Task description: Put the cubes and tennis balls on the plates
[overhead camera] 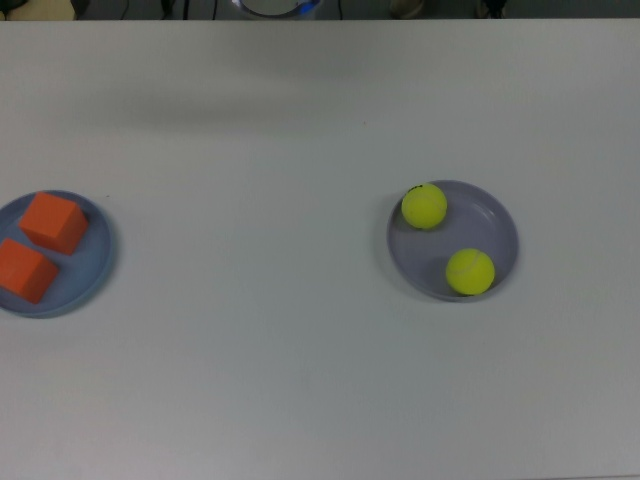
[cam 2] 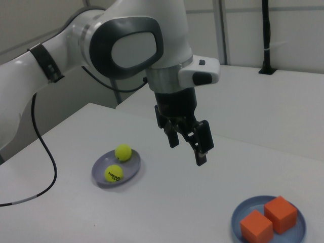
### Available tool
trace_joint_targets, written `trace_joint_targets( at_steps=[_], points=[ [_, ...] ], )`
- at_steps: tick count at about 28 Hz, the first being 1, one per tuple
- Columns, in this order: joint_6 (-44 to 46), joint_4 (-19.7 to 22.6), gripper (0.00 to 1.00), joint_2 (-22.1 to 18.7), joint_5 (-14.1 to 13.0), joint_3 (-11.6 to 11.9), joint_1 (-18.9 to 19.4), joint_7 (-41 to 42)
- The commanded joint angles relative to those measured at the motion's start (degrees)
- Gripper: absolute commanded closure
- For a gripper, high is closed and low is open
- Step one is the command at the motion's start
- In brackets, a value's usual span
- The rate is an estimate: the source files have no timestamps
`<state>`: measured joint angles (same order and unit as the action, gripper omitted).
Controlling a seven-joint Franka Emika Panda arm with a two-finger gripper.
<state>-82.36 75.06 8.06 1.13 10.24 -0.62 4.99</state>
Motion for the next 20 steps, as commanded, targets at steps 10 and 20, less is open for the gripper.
trace_joint_targets(
  at_steps=[10, 20],
  points=[
    [5.55, 1.76, 0.0, -5.07, -2.0, 0.22, -0.34, -0.78],
    [5.46, 1.67, 0.0, -5.07, -2.09, 0.13, -1.84, -0.77]
  ],
)
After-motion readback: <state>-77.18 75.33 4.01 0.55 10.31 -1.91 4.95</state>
